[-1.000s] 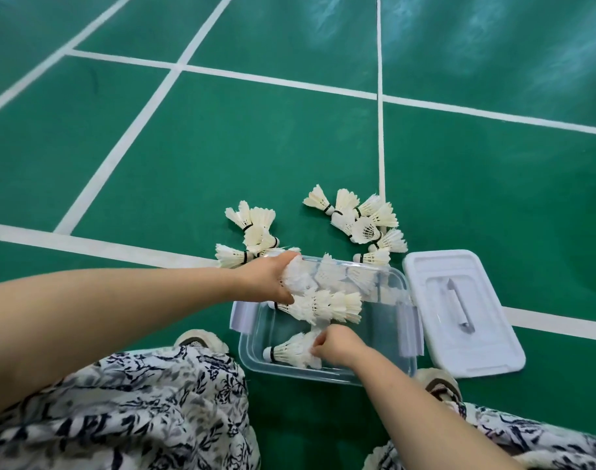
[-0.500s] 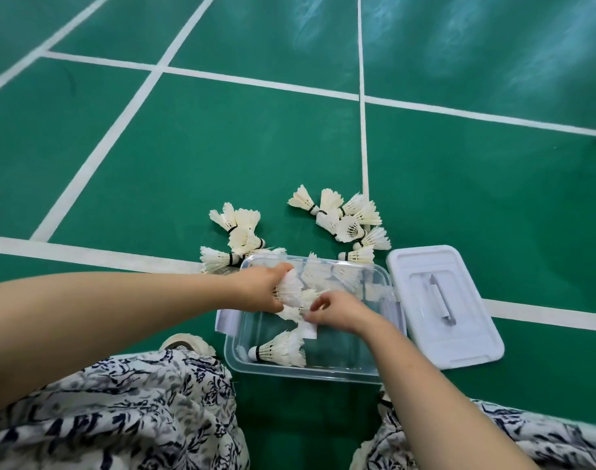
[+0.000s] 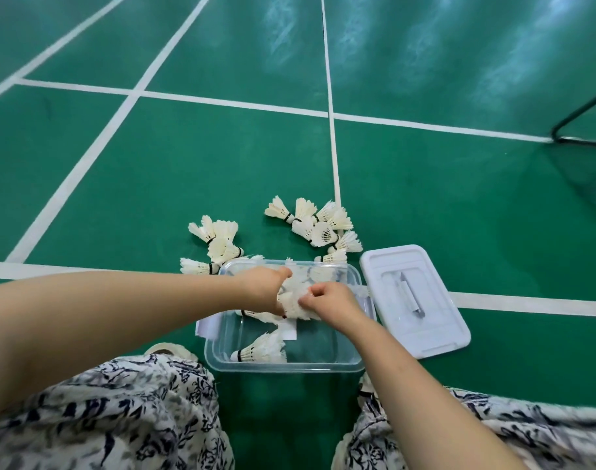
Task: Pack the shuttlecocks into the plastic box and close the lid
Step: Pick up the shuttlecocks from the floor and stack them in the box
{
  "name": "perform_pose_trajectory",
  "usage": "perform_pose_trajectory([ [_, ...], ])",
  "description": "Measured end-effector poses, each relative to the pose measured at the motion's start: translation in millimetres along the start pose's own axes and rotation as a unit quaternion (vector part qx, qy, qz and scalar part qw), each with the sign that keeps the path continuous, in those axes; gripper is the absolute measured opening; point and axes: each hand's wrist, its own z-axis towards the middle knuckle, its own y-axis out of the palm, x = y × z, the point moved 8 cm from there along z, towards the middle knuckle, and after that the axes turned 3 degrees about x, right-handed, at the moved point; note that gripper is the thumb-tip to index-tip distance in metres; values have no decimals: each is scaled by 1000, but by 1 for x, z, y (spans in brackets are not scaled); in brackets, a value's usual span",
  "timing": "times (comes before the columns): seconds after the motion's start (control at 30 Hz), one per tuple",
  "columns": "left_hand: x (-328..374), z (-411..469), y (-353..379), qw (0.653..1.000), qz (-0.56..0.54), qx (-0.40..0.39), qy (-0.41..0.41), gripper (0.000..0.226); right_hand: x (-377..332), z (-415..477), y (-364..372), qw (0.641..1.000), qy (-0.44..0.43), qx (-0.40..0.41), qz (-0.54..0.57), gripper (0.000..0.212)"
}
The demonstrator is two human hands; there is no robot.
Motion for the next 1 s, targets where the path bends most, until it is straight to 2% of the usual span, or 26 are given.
perform_pose_trajectory([
  [0.1,-1,-1,0,1000,-3,2,-1,70,16,0,-7,996,27,13,-84,25],
  [0.2,-3,-1,2,1000,-3,-5,0,65,29,-1,4,987,42,-22,-156,15],
  [0.37,-8,1,5,1000,-11,-15,-2,63,49,0,41,969,69,-91,-218,19],
  [0.53,-19,4,12,999,-11,-28,-12,62,46,-3,67,957,39,-145,-246,38],
  [0.7,-27,6,15,999,-12,-31,-21,62,54,-5,95,929,38,-237,-281,38],
  [1.0,-25,6,20,998,-9,-53,-22,60,51,-10,95,932,40,-261,-249,39],
])
